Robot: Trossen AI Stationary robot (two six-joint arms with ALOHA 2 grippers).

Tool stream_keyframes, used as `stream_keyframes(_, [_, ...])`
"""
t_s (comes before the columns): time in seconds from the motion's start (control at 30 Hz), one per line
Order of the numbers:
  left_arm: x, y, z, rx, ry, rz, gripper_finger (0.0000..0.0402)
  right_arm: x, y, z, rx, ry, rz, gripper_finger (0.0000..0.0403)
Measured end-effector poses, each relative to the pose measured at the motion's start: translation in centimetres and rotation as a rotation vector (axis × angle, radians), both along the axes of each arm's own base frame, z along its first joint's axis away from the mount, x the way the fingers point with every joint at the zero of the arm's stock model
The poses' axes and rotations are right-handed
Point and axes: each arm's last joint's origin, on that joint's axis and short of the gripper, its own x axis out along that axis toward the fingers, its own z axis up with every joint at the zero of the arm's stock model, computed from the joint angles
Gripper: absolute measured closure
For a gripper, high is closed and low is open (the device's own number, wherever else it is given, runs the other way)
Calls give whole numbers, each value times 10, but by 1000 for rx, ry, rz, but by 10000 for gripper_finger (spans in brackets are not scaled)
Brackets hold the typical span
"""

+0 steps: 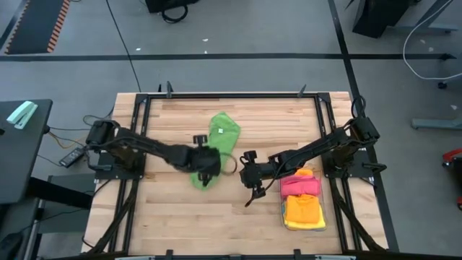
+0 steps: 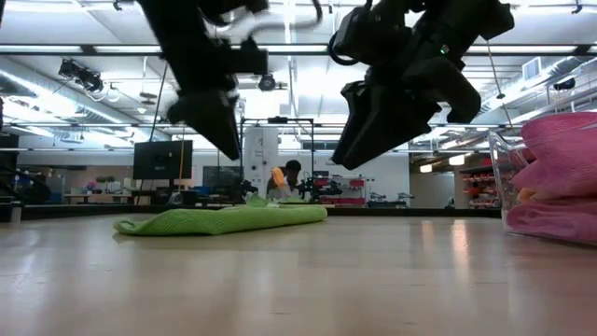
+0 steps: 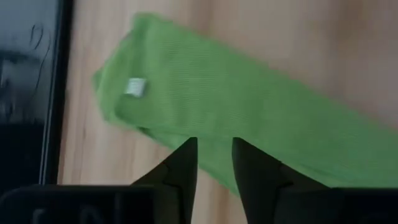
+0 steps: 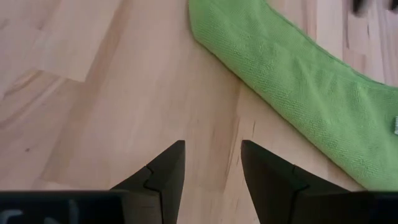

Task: Fold microfiber towels
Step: Fold the green towel

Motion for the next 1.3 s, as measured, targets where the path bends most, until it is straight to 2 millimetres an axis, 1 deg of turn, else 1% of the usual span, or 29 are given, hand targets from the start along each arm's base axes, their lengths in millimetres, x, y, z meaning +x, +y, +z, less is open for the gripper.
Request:
stream_keyframes(0.1, [5,24,-6,-18,17,70,282,-4,-1,-3,-12,47,-1,238])
stream_keyframes(0.17, [7,40,-13,-56,9,85,278,-9,-2,-4,-23,100,-5,238])
stream_keyframes(0.3, [8,67,-29,-118,-61,60,283,-17,-5,-2,-43,152,-34,238])
stream_keyframes(0.4, [5,88,-37,-119,-104,101,290,-17,-5,2,-37,131,-43,238])
stream_keyframes(0.53, [1,108,-40,-139,-136,159,286,-18,-5,4,-36,129,-44,238])
stream_keyframes(0.73, [-2,134,-40,-208,-184,199,256,-18,-6,3,-36,123,-43,238])
stream_keyframes(0.9, [-4,148,-41,-221,-211,228,240,-20,-6,-2,-36,120,-41,238])
stream_keyframes(1.07, [-1,152,-47,-221,-218,224,248,-21,-7,-6,-36,111,-38,238])
stream_keyframes(1.17, [2,152,-52,-214,-213,210,268,-21,-7,-6,-35,108,-38,238])
stream_keyframes(1.23, [2,151,-52,-214,-210,208,294,-21,-6,-5,-33,101,-38,238])
stream_keyframes(1.3, [3,150,-50,-212,-219,202,329,-21,-6,-5,-34,100,-37,238])
